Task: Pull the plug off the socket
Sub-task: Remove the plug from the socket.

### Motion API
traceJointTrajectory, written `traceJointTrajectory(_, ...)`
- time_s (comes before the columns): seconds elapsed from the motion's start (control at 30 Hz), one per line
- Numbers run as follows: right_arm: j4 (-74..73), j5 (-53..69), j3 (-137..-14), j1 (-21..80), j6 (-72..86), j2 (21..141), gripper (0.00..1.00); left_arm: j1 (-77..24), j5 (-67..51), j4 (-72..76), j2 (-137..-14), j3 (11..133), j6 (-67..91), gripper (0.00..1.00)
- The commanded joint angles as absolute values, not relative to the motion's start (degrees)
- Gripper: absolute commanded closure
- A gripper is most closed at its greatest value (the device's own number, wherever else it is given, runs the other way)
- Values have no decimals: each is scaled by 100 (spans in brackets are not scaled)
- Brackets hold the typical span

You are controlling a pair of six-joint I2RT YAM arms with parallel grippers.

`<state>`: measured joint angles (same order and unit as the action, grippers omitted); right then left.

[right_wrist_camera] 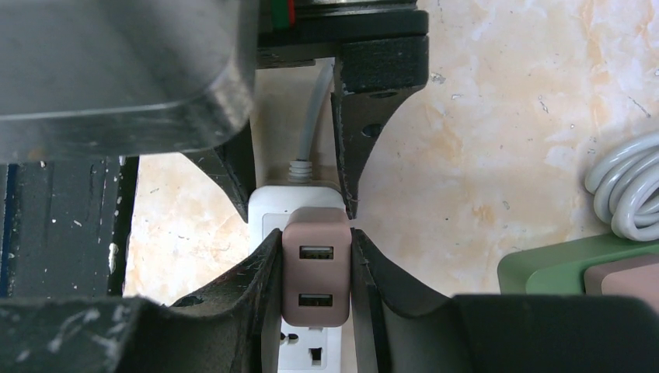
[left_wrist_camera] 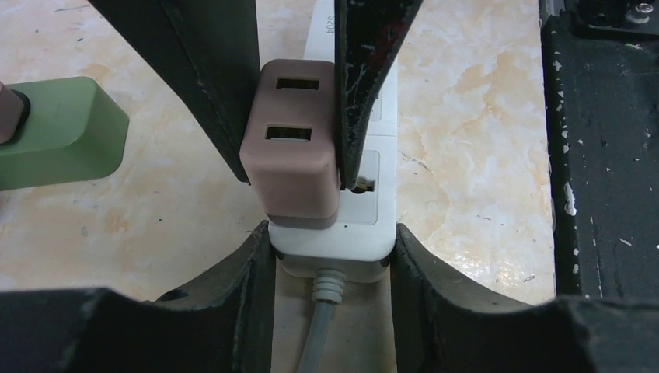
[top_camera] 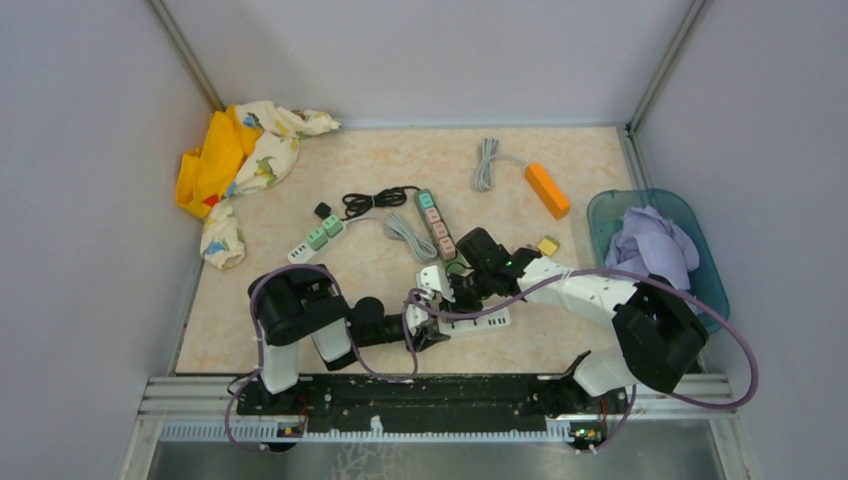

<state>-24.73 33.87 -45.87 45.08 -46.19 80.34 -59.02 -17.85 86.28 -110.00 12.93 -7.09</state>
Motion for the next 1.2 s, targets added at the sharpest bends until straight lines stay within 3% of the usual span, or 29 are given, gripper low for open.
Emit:
traceJointTrajectory(0.0, -2215, 3572, -4728, 4471, -4509, 7875, 100, -5941, -1734, 8977, -11050, 1392, -684, 65)
traceJointTrajectory(0.1, -2360, 3566, -4773, 4402, -4629, 7868, 100, -5937, -1641, 8995, -11009, 1323, -688, 90)
traceJointTrajectory(0.2, -2621, 3891, -4780, 4264, -4886, 7777, 100, -5934, -1586, 9043, -10971, 1197, -715, 100)
traceJointTrajectory(0.43, -2645, 4477, -4665, 4481, -4988, 7783, 100, -5933, -1766, 8991, -11053, 1324, -608, 100)
traceJointTrajectory(0.7, -1676, 3589, -4651, 4548, -3983, 7833, 100, -5933, -1837, 9004, -11147, 1354, -483, 100)
traceJointTrajectory(0.9, -2135, 4163, -4572, 3931, -4558, 7507, 100, -5933, -1729, 9171, -11146, 1142, -465, 100)
traceJointTrajectory(1.17, -2607, 4841, -4620, 4200, -5014, 7697, 100, -5932, -1719, 9216, -11164, 1168, -406, 100)
